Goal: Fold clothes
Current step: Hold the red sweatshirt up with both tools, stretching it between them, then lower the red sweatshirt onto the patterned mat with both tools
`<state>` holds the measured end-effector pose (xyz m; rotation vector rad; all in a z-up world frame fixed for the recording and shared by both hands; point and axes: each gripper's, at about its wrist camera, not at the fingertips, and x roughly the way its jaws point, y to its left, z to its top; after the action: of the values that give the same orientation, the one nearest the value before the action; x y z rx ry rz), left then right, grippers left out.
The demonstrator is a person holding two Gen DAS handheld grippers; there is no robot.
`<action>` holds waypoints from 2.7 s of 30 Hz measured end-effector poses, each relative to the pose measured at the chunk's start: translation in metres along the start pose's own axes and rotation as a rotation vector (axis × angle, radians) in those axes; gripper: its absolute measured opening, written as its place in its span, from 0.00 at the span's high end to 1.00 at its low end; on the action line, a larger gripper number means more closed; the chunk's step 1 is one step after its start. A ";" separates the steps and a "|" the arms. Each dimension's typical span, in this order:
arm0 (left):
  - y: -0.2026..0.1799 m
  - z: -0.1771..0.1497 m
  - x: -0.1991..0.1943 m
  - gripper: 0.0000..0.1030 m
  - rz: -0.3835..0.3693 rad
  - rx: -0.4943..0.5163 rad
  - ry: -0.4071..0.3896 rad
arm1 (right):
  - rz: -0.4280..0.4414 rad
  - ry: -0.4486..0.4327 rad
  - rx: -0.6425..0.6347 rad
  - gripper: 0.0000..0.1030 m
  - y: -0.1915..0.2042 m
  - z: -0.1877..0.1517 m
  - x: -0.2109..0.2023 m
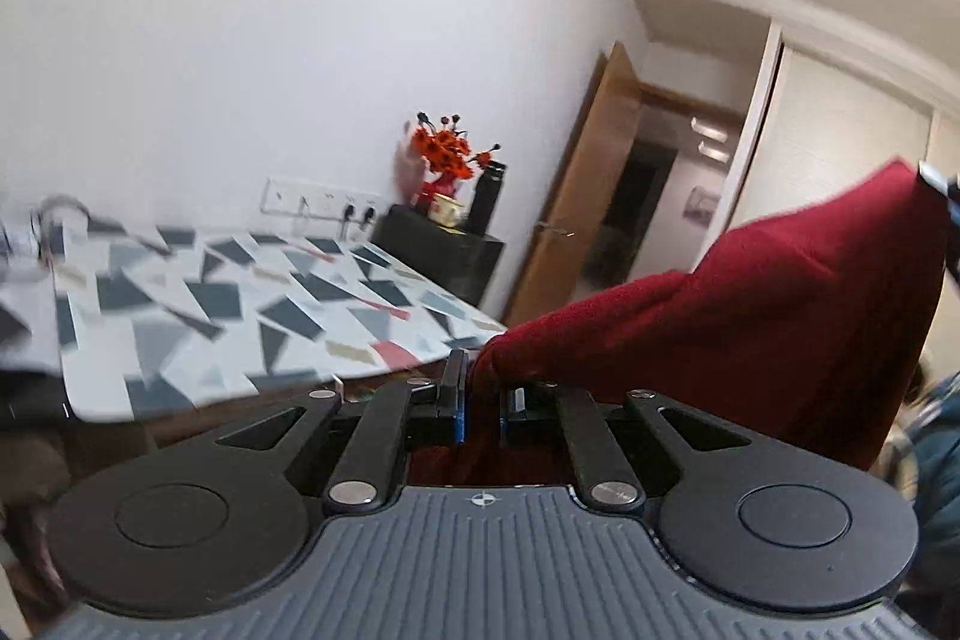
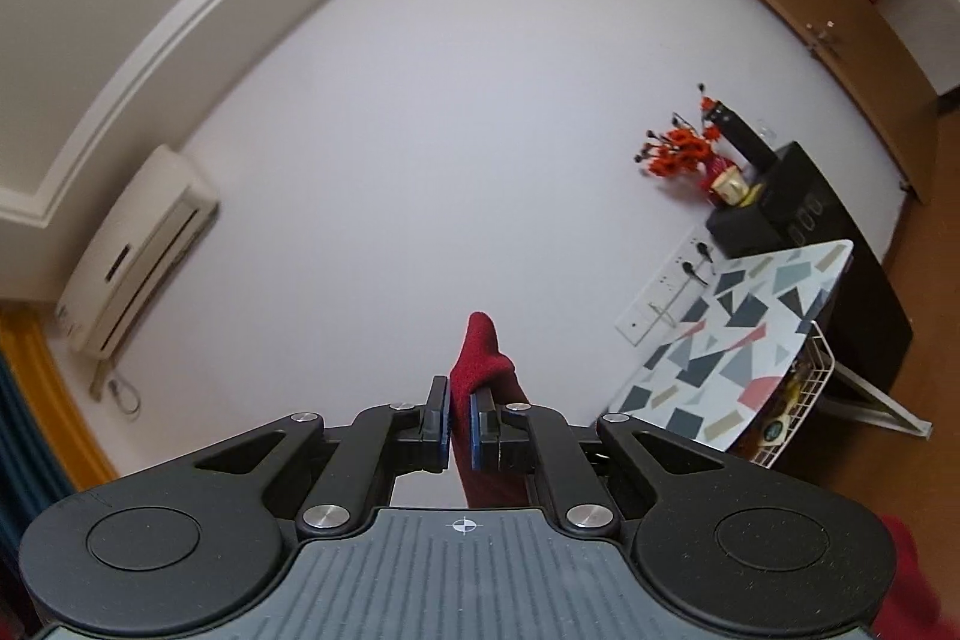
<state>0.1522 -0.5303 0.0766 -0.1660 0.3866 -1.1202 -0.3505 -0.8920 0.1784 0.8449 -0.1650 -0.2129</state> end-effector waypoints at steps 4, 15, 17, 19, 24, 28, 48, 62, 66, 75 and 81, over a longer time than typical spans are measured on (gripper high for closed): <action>0.004 0.017 0.040 0.91 -0.005 -0.004 -0.039 | -0.017 -0.010 -0.017 0.94 -0.011 0.027 0.061; 0.066 0.152 0.125 0.92 -0.061 0.049 -0.147 | 0.112 -0.113 0.012 0.94 -0.053 0.104 0.260; 0.077 0.176 0.133 0.92 -0.046 0.084 -0.185 | 0.130 -0.110 -0.013 0.94 -0.051 0.115 0.302; 0.086 0.198 0.140 0.92 -0.036 0.108 -0.221 | 0.160 -0.104 -0.014 0.94 -0.050 0.127 0.344; 0.089 0.244 0.150 0.92 0.049 0.178 -0.298 | 0.216 -0.111 -0.027 0.94 -0.039 0.166 0.436; 0.083 0.268 0.152 0.92 0.095 0.178 -0.360 | 0.305 -0.116 -0.065 0.94 -0.033 0.194 0.495; -0.006 0.267 0.275 0.92 0.733 0.083 -0.411 | 0.699 0.338 -0.079 0.94 -0.111 0.302 0.758; 0.190 0.157 0.483 0.88 1.134 0.163 0.151 | -0.003 0.575 -0.215 0.74 -0.273 0.055 0.982; 0.253 0.090 0.512 0.82 1.062 0.067 0.482 | -0.140 0.593 -0.283 0.39 -0.323 0.004 0.974; 0.257 0.013 0.449 0.43 0.934 -0.282 0.599 | -0.431 0.862 -0.424 0.38 -0.427 -0.042 0.879; 0.259 0.001 0.447 0.28 0.849 -0.378 0.694 | -0.518 0.924 -0.501 0.33 -0.424 -0.063 0.821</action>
<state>0.5402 -0.8210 -0.1035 0.0696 1.1649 -0.2184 0.4056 -1.3257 -0.1334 0.4022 0.9487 -0.3089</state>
